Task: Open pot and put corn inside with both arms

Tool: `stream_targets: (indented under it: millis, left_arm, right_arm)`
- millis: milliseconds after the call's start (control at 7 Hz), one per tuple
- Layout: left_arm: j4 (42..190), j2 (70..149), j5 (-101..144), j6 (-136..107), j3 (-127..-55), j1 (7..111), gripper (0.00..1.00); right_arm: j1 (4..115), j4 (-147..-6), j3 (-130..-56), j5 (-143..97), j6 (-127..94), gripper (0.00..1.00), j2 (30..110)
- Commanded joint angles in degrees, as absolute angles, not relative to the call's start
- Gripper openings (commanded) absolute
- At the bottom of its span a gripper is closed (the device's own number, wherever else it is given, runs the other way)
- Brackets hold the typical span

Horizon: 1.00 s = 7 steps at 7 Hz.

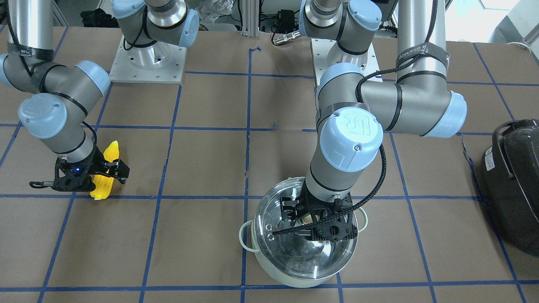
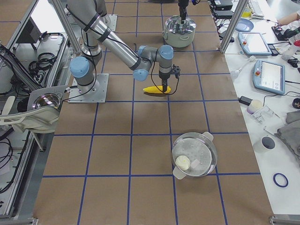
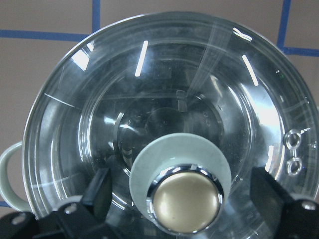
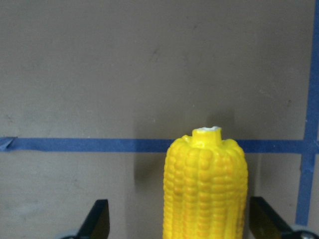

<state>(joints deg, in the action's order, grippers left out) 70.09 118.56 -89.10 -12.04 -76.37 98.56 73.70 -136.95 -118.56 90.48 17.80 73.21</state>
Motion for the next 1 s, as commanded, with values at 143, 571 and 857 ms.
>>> stream_targets:
  millis: [143,571,857]
  left_arm:
    - [70.0,116.3,-88.9,-10.7,-74.6,98.1,0.00]
    - [81.1,115.4,-87.7,-1.3,-67.7,90.2,0.00]
    - [83.7,114.4,-88.3,14.6,-69.9,82.4,0.00]
  right_arm:
    - [72.3,-137.1,-119.4,93.1,21.7,1.00,73.0]
    - [71.6,-137.5,-119.4,92.1,22.6,0.69,71.5]
    - [71.6,-137.3,-119.0,89.8,22.7,0.46,71.0]
